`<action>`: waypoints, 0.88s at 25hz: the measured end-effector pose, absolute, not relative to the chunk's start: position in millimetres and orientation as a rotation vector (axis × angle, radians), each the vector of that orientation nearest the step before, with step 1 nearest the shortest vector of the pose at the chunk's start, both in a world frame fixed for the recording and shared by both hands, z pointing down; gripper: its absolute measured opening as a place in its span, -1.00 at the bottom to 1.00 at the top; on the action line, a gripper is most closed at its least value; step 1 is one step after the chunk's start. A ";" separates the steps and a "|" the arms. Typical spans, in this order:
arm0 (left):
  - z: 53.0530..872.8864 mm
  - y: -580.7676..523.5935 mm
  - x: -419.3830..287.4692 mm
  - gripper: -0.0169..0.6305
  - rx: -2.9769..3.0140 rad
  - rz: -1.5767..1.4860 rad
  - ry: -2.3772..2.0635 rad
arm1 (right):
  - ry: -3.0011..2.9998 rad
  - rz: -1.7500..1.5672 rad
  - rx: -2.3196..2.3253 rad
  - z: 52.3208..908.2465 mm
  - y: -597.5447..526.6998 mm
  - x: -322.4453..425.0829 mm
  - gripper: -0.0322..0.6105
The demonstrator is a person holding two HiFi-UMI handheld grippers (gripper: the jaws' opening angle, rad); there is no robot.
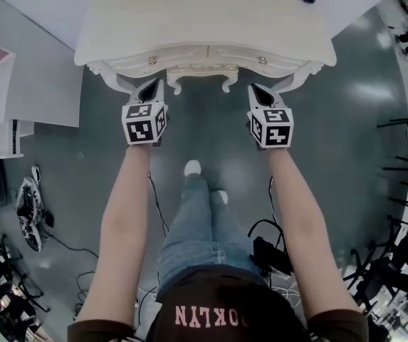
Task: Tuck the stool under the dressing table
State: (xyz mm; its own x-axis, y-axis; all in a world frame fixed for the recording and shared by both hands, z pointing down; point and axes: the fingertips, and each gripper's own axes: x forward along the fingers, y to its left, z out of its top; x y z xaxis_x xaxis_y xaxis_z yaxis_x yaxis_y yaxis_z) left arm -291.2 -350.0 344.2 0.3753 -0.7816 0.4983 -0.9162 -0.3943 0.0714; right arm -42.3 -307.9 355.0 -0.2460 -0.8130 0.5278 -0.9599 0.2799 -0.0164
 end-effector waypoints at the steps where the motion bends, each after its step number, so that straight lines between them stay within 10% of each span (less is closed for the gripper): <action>1: 335.4 -349.6 -291.3 -0.93 2.308 0.545 -1.492 | -2.149 0.468 1.600 346.1 -305.9 -44.3 -0.90; 22: 145.2 -354.8 -296.4 -0.93 2.719 0.306 -1.531 | -2.346 -0.017 1.767 135.4 -301.9 -58.3 -0.90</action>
